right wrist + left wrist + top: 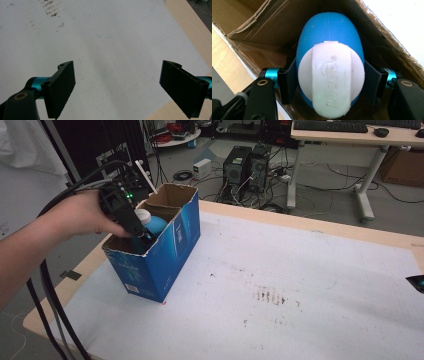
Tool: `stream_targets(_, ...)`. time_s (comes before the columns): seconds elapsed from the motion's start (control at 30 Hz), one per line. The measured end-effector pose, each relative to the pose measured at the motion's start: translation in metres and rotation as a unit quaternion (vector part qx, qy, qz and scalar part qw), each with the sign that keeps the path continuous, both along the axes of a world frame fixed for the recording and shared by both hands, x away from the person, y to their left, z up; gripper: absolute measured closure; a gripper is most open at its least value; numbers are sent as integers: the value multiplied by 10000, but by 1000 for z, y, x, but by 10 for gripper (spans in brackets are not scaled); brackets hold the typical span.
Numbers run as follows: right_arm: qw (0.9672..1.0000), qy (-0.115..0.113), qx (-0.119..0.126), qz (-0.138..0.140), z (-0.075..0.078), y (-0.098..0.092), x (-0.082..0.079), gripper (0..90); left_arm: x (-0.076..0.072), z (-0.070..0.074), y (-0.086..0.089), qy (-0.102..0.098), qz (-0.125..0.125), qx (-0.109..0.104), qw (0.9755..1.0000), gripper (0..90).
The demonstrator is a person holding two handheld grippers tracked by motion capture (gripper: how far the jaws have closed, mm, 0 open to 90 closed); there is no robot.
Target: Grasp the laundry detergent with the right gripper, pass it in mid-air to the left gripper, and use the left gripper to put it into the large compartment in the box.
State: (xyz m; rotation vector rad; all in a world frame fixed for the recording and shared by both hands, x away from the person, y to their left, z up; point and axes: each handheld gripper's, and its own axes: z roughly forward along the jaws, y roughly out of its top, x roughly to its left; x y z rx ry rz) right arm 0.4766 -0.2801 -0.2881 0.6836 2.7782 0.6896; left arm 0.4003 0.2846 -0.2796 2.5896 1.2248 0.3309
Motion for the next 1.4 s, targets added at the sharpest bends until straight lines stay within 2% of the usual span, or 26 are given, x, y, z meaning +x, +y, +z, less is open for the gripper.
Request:
stream_targets(0.5,10000,36,-29,-25,-4,-2,-1,125,2,0,0,56,-7,36,10000,378)
stream_targets(0.67,10000,28,-18,-34,-3,-2,-2,125,2,2,-1,3,-9,89,10000,373)
stream_targets(0.93,10000,35,-34,-11,-3,0,-3,125,1,9,-2,-22,-53,66,10000,283)
stream_targets(1.03,10000,23,-19,23,-2,1,-4,125,0,15,-5,-38,-133,194,9997,252)
stream_targets(1.07,10000,24,-18,23,-2,2,-5,125,0,15,-5,-38,-133,194,9997,216)
stream_targets(1.13,10000,15,-24,31,-1,3,-6,125,-1,25,-8,-104,-203,326,9992,193)
stream_targets(1.3,9999,-4,-10,104,-2,7,-11,125,-1,46,-17,-276,-319,346,9985,184)
stream_targets(1.4,9999,21,74,100,-3,10,-16,125,1,58,-27,-412,-540,356,9971,180)
